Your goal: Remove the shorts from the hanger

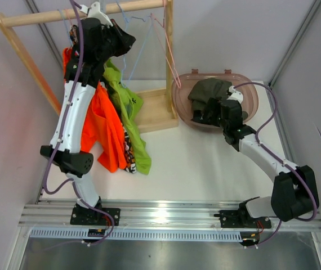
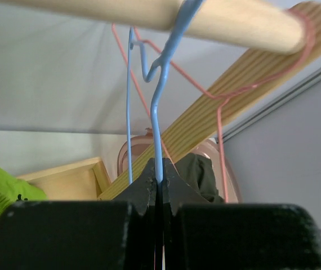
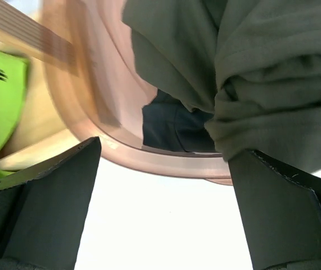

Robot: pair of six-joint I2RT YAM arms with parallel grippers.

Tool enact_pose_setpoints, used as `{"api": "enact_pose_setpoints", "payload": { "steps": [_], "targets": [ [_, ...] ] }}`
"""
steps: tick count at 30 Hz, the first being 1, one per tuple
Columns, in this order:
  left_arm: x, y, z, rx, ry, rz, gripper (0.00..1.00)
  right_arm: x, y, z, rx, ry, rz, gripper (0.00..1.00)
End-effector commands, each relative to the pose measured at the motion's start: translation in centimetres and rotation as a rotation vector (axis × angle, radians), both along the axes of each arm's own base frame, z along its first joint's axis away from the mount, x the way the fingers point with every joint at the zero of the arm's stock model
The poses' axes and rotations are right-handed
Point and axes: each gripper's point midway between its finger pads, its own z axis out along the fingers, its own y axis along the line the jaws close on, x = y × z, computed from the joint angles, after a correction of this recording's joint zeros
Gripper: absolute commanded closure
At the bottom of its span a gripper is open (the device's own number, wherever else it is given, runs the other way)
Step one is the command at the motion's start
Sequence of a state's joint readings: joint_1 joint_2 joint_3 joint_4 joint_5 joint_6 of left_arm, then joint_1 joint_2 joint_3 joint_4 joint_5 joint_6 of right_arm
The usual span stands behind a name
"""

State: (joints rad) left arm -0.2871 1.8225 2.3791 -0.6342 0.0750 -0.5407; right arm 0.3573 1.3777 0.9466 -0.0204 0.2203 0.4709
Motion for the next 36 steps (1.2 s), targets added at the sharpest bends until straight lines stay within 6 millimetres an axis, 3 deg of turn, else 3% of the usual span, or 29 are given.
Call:
{"api": "enact_pose_setpoints", "payload": {
  "steps": [1, 5, 8, 12, 15, 16, 18, 19, 24, 30, 36],
  "targets": [
    [0.3, -1.1, 2.5, -0.051, -0.076, -0.007, 0.98, -0.3, 0.2, 2.5, 0.036, -0.074, 0.006, 0.01],
    [0.8, -2.0, 1.5, -0.051, -0.054, -0.017, 0.9, -0.8, 0.1, 3.0, 0.041, -0.088, 0.011, 0.01],
    [0.0, -2.2, 2.0, -0.049, -0.062, -0.029, 0.76, -1.0, 0.1, 2.8, 0.042, -0.087, 0.015, 0.01],
    [-2.2, -2.0, 3.6, -0.053, -0.082, -0.053, 0.38, -1.3, 0.6, 2.1, 0.045, -0.073, 0.024, 0.01],
    [-4.8, -1.0, 4.9, -0.043, -0.091, -0.053, 0.29, -1.6, 0.8, 2.0, 0.042, -0.072, 0.03, 0.01],
    [-6.2, -0.4, 6.1, -0.042, -0.114, -0.046, 0.28, -1.7, 0.9, 2.1, 0.042, -0.074, 0.031, 0.01],
    [-7.2, 0.8, 5.9, -0.01, -0.107, -0.005, 0.28, -2.0, 1.0, 1.9, 0.037, -0.069, 0.034, 0.01],
    [-8.6, 1.8, 7.1, 0.002, -0.139, 0.016, 0.27, -2.1, 1.1, 2.1, 0.038, -0.073, 0.037, 0.01],
    [-9.8, 5.2, 6.4, 0.077, -0.121, 0.15, 0.26, -2.8, 1.1, 1.8, 0.028, -0.068, 0.043, 0.01],
    [-9.3, 7.3, 4.9, 0.146, -0.074, 0.244, 0.26, -3.8, 0.5, 1.4, 0.008, -0.052, 0.04, 0.0],
    [-6.8, 8.1, 4.1, 0.175, -0.056, 0.302, 0.27, -4.4, 0.0, 1.3, -0.009, -0.049, 0.035, 0.01]
  ]
}}
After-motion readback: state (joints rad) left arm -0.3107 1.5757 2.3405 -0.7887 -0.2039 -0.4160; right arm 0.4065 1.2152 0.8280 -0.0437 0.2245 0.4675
